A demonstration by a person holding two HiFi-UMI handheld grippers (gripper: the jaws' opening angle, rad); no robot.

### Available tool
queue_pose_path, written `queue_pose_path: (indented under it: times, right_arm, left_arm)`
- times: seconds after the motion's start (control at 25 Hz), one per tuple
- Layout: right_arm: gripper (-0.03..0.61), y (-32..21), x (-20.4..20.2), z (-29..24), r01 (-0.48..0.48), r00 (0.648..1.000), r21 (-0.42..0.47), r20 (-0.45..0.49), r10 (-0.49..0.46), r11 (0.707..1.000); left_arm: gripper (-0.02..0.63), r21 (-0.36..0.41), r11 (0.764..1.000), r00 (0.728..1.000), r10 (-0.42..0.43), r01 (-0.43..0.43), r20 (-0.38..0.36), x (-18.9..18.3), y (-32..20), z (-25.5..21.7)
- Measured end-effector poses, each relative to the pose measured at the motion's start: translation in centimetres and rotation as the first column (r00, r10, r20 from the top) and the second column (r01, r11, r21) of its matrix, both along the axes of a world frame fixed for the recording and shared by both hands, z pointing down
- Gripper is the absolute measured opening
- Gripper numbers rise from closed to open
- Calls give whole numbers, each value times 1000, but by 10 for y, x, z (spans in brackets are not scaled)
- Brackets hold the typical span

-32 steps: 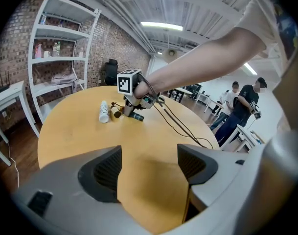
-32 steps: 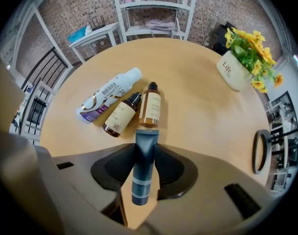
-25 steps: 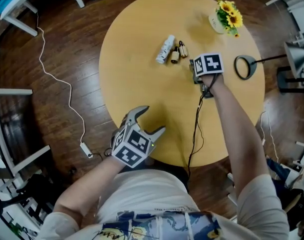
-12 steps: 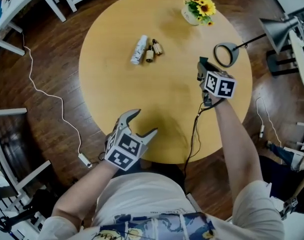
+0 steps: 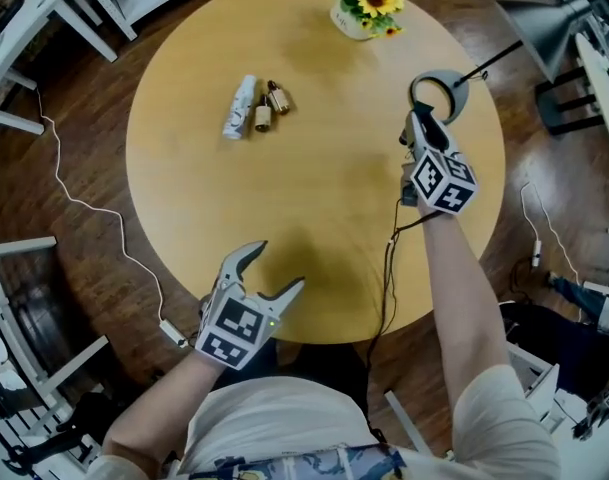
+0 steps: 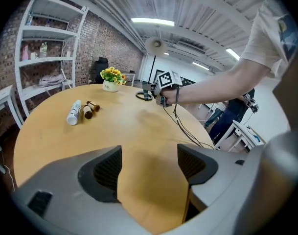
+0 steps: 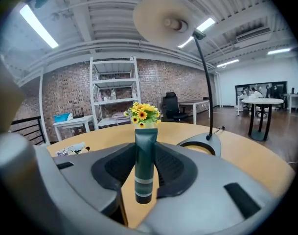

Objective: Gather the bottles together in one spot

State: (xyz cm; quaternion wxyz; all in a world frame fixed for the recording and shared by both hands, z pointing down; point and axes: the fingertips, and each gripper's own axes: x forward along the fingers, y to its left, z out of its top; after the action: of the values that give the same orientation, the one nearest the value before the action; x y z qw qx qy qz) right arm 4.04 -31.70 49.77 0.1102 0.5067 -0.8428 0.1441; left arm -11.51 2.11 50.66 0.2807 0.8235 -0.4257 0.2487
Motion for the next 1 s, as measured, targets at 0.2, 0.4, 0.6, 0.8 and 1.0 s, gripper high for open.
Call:
queue_pose_path:
  times: [0.2,0.4,0.6,0.8,1.0]
  right_arm:
    - [152,-10,10,19,-6,1000,-1,19,6,1000]
    - [152,-9,12,31,22,1000,-4,-10,-22,1000]
    - [153,-3,18,37,29,999,-15,-24,-30,999]
    - [152,6,20,37,45,998,-9,-48,-45,999]
    - [153,15,24,36,31,999,-10,-29,-31,999]
  left_arm:
    - [331,9,1000,1000,4,-4,-2,19,-12,5]
    - [331,3,999,999,32,-32,-8,38,-14,6]
    - [330,4,999,999,42,-42,-15,46,-16,6]
    - [330,5,999,999,42,-42,-17,46,-19,8]
    - [330,5,999,998,53,-53,-20,50,-19,9]
